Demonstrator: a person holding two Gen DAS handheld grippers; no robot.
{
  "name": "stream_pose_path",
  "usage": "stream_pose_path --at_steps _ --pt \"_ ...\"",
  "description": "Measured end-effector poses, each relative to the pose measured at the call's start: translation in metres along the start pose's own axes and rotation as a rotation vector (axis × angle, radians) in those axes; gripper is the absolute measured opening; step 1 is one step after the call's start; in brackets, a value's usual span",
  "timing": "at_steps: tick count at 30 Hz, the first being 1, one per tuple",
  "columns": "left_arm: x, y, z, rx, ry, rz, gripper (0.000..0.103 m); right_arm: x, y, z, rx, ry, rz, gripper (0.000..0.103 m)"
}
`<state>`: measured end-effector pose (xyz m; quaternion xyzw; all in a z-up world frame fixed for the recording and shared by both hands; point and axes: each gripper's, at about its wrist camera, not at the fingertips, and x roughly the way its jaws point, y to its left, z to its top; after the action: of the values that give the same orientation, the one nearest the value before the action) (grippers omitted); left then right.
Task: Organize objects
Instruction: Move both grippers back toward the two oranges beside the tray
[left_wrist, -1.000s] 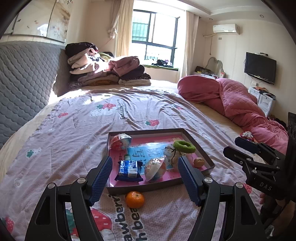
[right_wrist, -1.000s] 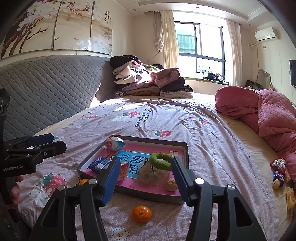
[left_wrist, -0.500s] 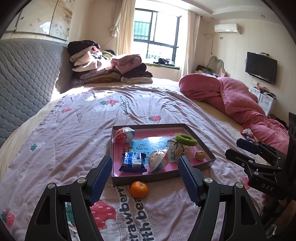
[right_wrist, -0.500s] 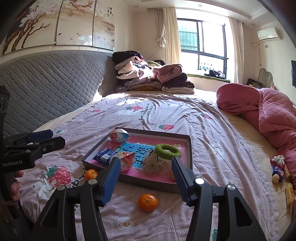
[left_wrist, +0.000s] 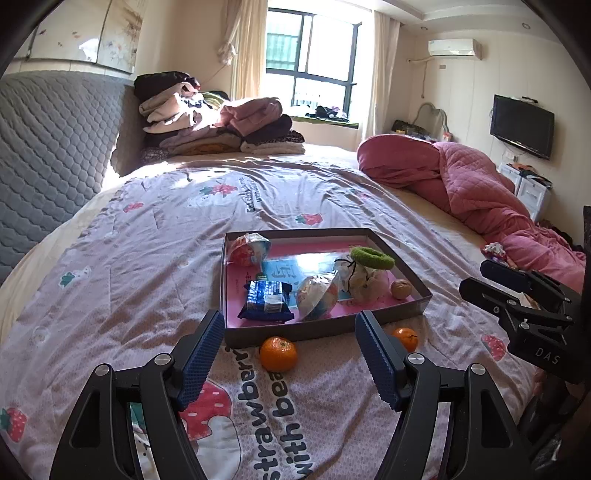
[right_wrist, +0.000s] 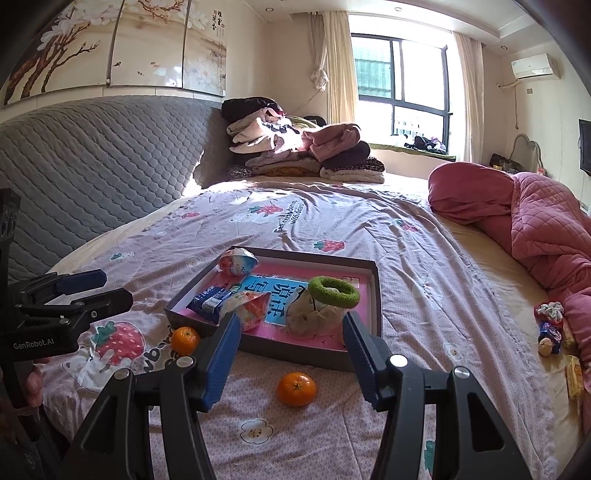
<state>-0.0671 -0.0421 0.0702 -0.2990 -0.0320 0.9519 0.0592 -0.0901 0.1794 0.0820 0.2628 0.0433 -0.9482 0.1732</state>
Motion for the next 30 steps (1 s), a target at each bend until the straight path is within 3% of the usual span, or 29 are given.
stream_pose_path --at_steps 11,30 --pt "0.005 -0.002 -0.01 0.006 0.027 0.006 0.075 -0.001 -0.001 -0.005 0.0 0.012 -0.005 0.057" --pt "0.039 0.002 -0.028 -0.003 0.136 0.018 0.075 0.028 -0.002 -0.03 0.002 0.108 0.005 0.057"
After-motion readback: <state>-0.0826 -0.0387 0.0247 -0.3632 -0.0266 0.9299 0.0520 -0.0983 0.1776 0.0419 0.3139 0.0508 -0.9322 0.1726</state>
